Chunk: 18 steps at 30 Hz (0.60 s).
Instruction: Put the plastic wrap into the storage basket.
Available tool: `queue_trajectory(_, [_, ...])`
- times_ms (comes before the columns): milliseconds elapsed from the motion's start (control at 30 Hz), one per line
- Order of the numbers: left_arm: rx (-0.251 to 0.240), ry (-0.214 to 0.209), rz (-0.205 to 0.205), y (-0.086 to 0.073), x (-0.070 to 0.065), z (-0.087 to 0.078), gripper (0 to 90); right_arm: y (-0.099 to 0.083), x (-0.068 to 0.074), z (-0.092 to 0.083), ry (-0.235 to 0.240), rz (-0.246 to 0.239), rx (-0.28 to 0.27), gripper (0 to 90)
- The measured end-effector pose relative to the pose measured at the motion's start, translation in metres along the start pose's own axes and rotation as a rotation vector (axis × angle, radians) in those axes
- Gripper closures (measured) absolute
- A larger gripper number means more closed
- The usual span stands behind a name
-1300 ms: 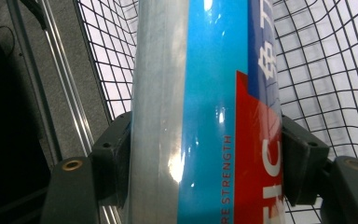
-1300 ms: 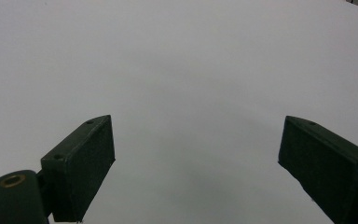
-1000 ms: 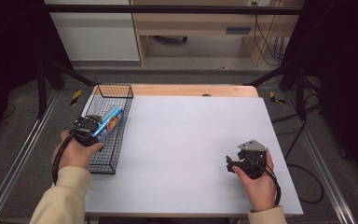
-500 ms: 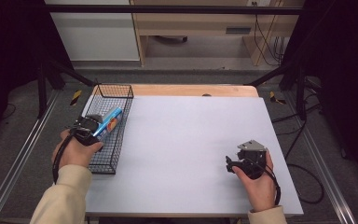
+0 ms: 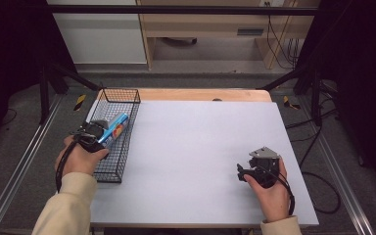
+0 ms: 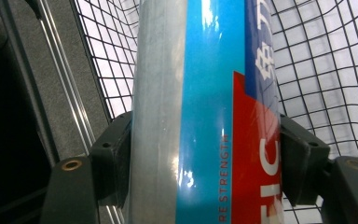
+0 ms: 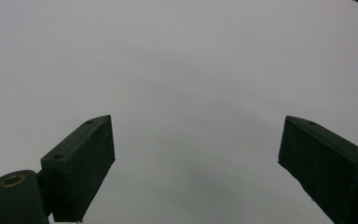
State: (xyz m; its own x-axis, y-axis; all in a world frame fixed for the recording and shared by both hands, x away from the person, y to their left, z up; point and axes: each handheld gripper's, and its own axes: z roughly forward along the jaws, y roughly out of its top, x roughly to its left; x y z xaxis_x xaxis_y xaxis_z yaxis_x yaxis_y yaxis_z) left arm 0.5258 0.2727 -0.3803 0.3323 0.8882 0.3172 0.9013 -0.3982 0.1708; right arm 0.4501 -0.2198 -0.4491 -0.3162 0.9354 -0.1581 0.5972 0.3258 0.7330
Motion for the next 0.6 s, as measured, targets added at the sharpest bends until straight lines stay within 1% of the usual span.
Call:
queue_trajectory(33, [-0.004, 0.005, 0.001, -0.0001, -0.0004, 0.0002, 31.3, 0.0000, 0.0004, -0.0001, 0.001, 0.004, 0.001, 11.0])
queue_trajectory(200, [-0.005, 0.006, 0.006, -0.0001, -0.0007, -0.0002, 31.1, -0.0002, 0.0005, 0.0003, 0.000, 0.003, 0.004, 11.0])
queue_trajectory(267, [-0.014, 0.004, 0.003, -0.0003, -0.0004, -0.0003, 31.0, -0.0002, 0.0002, 0.0002, 0.000, 0.001, 0.005, 11.0])
queue_trajectory(333, [-0.036, 0.006, 0.004, -0.0004, -0.0003, -0.0018, 30.4, -0.0003, 0.0002, 0.0005, 0.001, -0.001, 0.006, 11.0])
queue_trajectory(600, [-0.070, 0.007, -0.003, -0.0020, -0.0006, -0.0035, 28.5, -0.0005, 0.0006, 0.0006, 0.002, 0.000, 0.008, 10.9])
